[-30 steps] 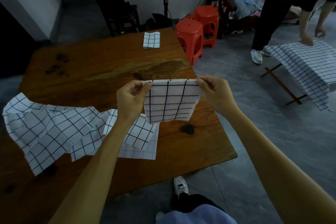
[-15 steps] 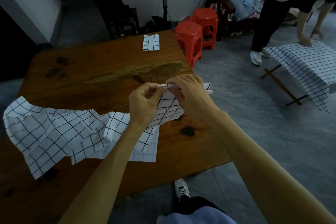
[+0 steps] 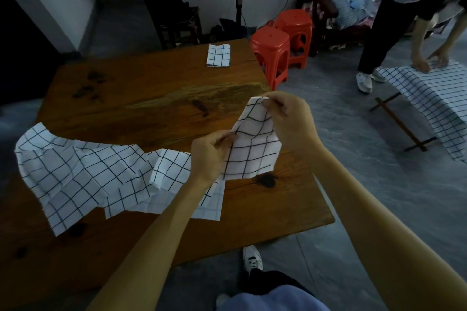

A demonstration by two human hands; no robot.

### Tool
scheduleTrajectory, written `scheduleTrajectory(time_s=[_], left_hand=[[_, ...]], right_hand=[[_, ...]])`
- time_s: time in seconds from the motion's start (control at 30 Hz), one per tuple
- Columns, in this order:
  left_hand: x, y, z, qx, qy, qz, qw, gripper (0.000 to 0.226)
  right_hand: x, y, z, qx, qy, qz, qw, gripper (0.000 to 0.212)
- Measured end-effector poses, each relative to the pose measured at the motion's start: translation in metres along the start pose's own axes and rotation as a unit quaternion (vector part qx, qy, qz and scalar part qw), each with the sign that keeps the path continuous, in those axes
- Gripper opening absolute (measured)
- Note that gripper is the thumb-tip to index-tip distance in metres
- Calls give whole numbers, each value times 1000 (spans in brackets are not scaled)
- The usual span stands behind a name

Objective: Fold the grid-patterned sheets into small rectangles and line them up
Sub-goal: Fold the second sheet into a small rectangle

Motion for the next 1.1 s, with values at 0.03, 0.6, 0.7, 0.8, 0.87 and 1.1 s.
scheduleTrajectory(time_s=[0.03,0.6,0.7,0.8,0.87,1.1], left_hand=[[6,-3,2,2,8,-5,1000,18],[54,-23,18,56,88,-135,985,9],[45,-21,15,-6,50,-149,987,19],[17,-1,12,16,40,-90,995,42],[0,13,11,50,52,-53,996,47],[-29,32,11,46,55,19,997,20]], right_hand=[[0,0,-4,-7,-12,-2,1000,16],[-5,9,-37,-155,-71,4,985,21],[-13,8,-38,-118,-124,-1,985,24],[-20,4,-23,-77,-155,-17,985,34],[-21,0,-12,-58,-185,-43,980,31],[-20,-6,6,-4,-207,-94,974,14]])
Point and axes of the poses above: each hand's wrist, its own y-axis towards the middle knuckle, its own z-axis out of the palm, x = y × z, the point moved 1 cm from there along y, towards the middle knuckle, and after that the axes turned 15 degrees about x, right-handed, at the moved point
